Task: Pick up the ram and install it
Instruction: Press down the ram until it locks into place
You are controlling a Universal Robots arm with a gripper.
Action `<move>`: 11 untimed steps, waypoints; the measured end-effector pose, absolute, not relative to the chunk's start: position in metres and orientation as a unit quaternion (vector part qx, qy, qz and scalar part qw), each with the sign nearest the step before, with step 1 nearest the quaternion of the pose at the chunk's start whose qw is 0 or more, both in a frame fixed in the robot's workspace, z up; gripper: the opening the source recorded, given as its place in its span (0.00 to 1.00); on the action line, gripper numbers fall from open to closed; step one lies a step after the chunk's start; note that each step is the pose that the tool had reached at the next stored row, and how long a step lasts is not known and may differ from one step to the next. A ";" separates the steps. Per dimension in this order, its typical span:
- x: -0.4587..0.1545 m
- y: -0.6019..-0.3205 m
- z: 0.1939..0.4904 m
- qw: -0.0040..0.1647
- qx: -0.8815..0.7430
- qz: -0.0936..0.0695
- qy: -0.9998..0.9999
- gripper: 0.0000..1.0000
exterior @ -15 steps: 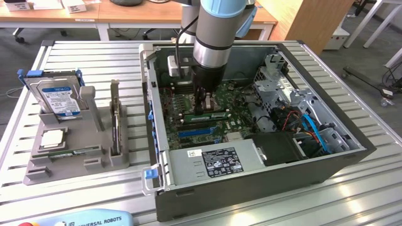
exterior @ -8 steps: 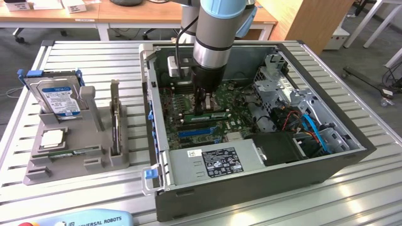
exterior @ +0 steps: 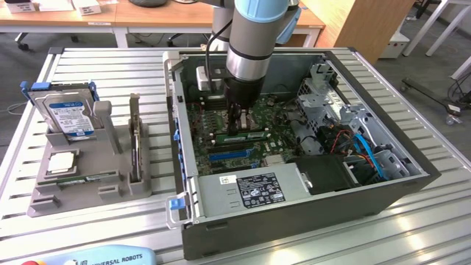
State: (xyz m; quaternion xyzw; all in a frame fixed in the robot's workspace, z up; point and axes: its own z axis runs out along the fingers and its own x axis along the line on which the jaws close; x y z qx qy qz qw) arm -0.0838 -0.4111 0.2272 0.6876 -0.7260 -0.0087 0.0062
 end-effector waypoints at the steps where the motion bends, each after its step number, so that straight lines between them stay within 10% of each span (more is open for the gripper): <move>1: -0.084 -0.411 0.227 0.006 0.688 -0.009 -0.726 0.10; 11: -0.084 -0.411 0.226 0.006 0.688 -0.009 -0.726 0.10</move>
